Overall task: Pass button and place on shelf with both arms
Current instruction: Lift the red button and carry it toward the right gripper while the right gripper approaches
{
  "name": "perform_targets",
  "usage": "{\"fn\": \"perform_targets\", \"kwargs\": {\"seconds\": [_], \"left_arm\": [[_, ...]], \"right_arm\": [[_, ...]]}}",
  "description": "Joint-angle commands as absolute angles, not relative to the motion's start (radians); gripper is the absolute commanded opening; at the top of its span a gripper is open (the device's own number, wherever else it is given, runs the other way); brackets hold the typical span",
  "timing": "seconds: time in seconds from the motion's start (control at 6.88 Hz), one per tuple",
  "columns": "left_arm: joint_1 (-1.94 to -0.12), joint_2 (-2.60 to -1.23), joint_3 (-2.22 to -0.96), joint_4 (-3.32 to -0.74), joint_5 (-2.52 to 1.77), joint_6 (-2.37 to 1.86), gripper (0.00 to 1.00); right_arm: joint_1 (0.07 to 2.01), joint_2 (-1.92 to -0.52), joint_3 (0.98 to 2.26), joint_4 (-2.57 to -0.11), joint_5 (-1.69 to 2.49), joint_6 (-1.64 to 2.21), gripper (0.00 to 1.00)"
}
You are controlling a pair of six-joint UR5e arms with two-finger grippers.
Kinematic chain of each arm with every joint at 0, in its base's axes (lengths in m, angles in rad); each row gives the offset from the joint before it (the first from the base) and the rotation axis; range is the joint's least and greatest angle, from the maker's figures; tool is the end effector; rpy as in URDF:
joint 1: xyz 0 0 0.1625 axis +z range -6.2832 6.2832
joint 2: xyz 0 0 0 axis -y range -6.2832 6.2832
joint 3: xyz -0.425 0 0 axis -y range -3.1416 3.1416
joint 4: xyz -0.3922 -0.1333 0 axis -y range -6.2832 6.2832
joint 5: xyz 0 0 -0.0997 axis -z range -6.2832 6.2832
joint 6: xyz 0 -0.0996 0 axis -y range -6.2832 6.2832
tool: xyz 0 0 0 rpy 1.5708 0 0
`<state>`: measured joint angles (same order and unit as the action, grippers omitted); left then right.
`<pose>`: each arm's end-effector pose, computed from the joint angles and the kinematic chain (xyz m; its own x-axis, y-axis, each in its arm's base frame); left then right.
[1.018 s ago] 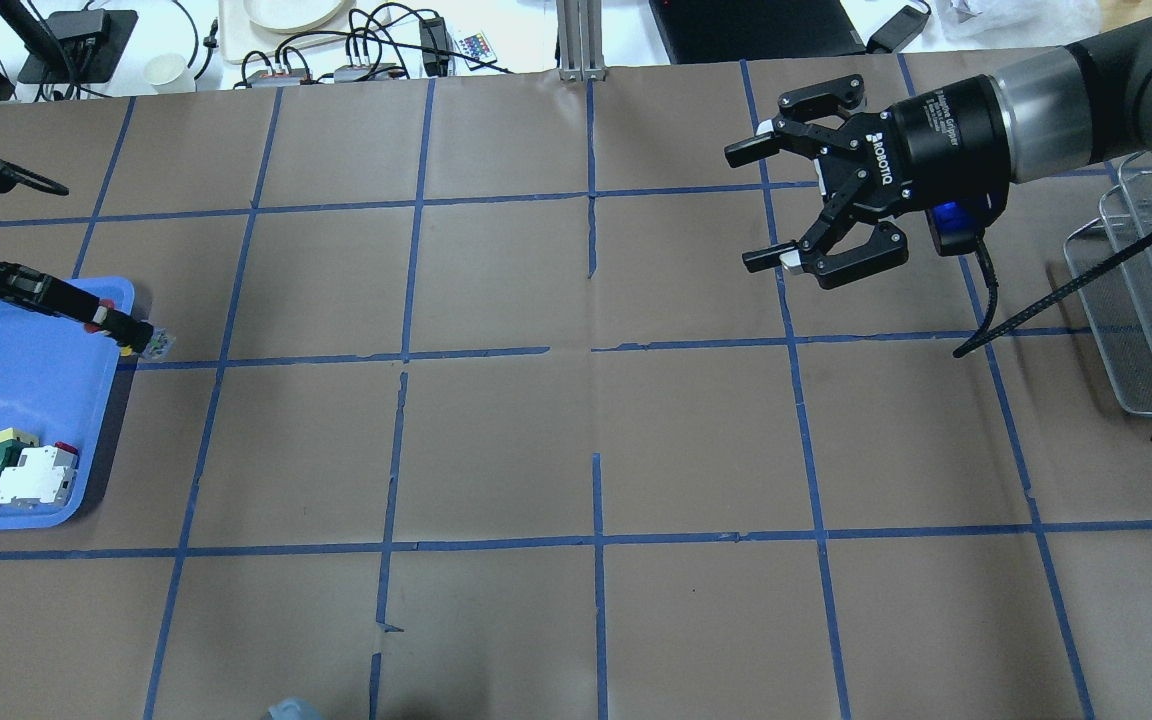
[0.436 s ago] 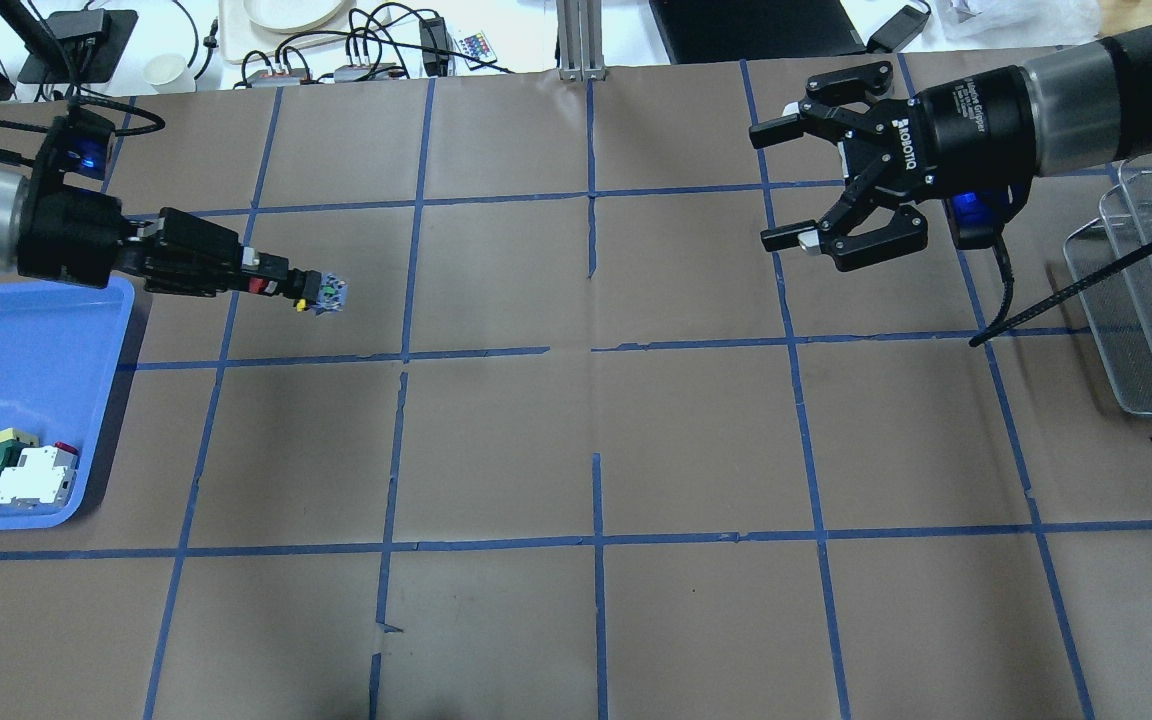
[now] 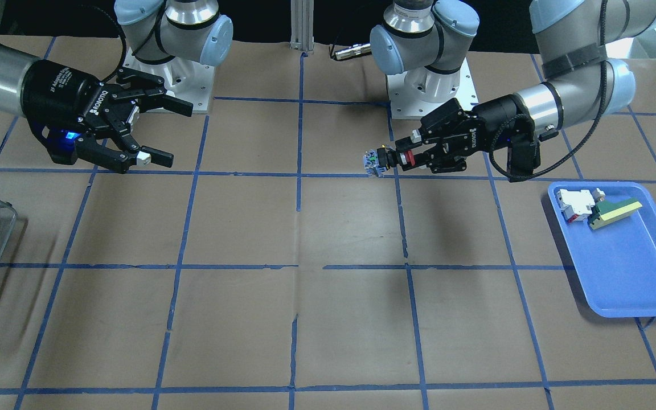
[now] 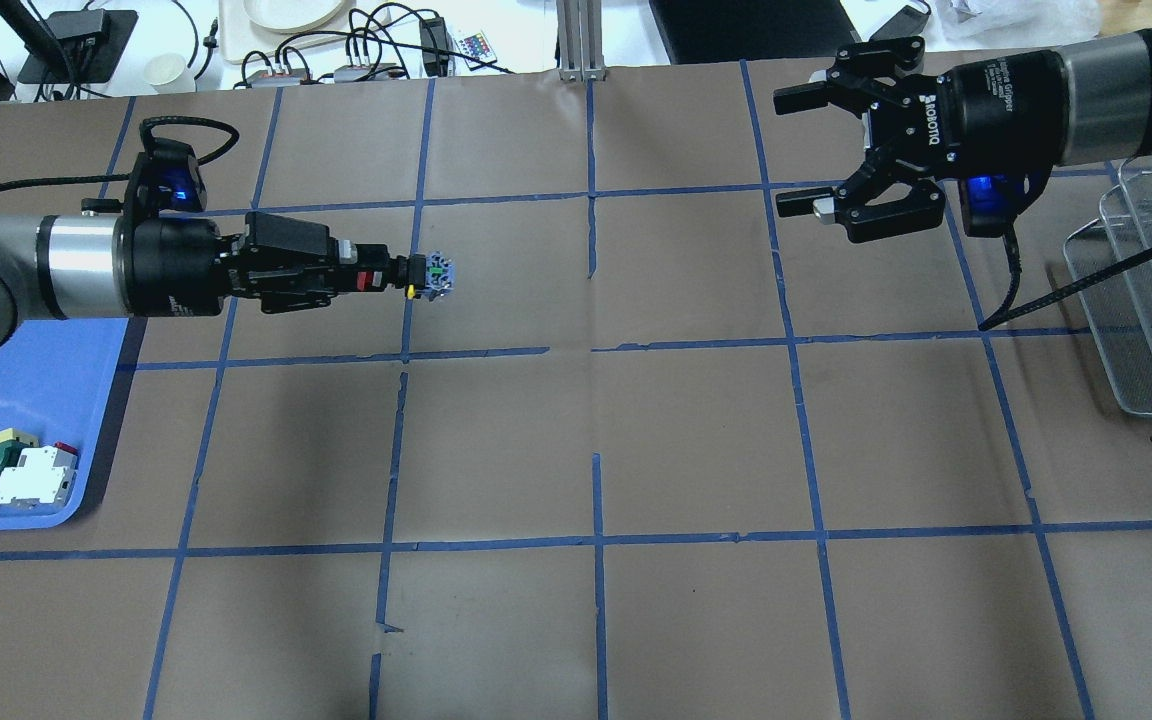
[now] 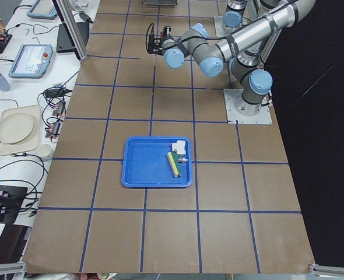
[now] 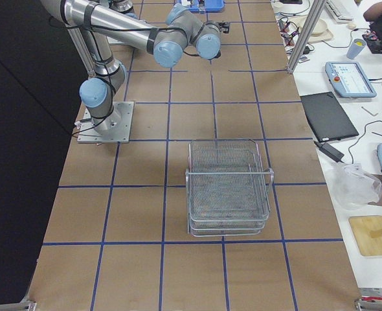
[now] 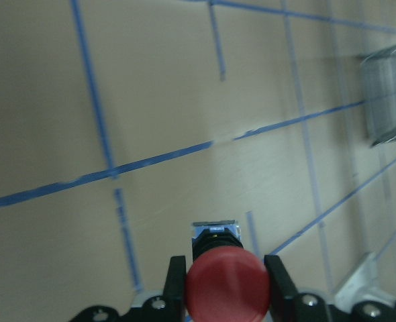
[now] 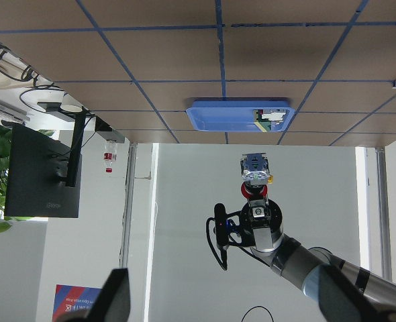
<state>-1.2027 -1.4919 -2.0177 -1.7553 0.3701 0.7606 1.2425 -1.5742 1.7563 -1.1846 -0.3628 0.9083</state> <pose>-0.0676 -0.4531 0.3621 -0.3281 0.1225 0.9367 -0.1106 0.9798 -0.1669 0.0695 -0.4983 0.4330 0.1074 0.9924 -0.0603 0.3041 0.0250 0.9523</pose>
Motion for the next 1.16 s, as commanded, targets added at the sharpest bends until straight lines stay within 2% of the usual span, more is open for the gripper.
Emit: {"fn": "perform_targets", "kwargs": {"seconds": [0.0,0.44,1.02], "left_arm": [[-1.299,-1.448,-2.072,-1.740,0.215,0.712,0.11],[-1.324,-1.466,-2.099,-1.735,0.117,0.677,0.10],[-1.374,-1.462,-2.095,-1.730,0.110,0.650,0.09]], "right_arm": [[1.246,-1.581,1.819,-1.167,-0.246,0.896,1.00],[1.265,-1.585,1.838,-1.169,-0.241,0.858,1.00],[1.334,-1.583,1.939,-1.164,-0.132,0.804,1.00]]}}
